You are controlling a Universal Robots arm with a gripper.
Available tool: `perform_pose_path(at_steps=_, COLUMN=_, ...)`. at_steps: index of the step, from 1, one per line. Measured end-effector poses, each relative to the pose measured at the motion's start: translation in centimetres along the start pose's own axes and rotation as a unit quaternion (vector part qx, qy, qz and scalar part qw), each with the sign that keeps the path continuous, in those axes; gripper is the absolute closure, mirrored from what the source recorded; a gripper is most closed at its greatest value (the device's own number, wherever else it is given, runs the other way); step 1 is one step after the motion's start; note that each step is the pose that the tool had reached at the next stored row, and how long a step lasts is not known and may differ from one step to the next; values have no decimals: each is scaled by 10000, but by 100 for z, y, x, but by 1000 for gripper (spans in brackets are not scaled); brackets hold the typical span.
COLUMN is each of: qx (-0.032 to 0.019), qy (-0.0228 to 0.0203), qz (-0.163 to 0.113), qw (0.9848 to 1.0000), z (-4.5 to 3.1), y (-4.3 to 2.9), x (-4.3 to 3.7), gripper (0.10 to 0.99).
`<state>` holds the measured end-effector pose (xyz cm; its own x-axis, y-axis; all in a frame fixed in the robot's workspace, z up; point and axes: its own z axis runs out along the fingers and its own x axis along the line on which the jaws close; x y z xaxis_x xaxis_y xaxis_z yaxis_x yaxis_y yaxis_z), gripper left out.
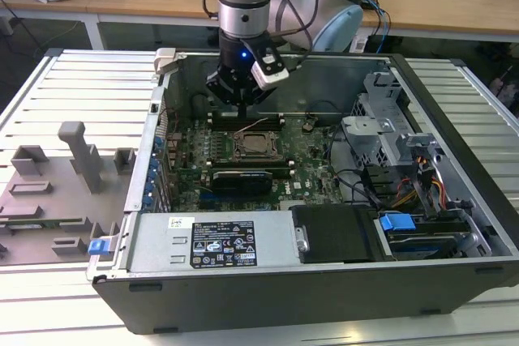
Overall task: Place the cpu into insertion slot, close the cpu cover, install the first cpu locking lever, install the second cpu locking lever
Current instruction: 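Install the first cpu locking lever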
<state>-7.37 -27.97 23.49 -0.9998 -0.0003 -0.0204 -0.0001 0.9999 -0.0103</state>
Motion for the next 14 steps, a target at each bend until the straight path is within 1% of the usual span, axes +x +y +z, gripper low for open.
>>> perform_pose_path(at_steps=2, qx=0, qy=1, qz=0, qw=10000, z=39, y=0, x=1, gripper=980)
perform_pose_path(at_steps=4, qx=-2, qy=2, qz=-1, qw=10000, z=104, y=3, x=-3, gripper=980)
perform_pose_path(at_steps=8, qx=-2, qy=4, qz=0, qw=10000, z=146, y=35, x=-19, gripper=980)
perform_pose_path(at_steps=10, qx=-2, qy=6, qz=0, qw=10000, z=170, y=58, x=-54, gripper=980)
perform_pose_path(at_steps=14, qx=-2, qy=12, qz=0, qw=10000, z=189, y=60, x=-133, gripper=980)
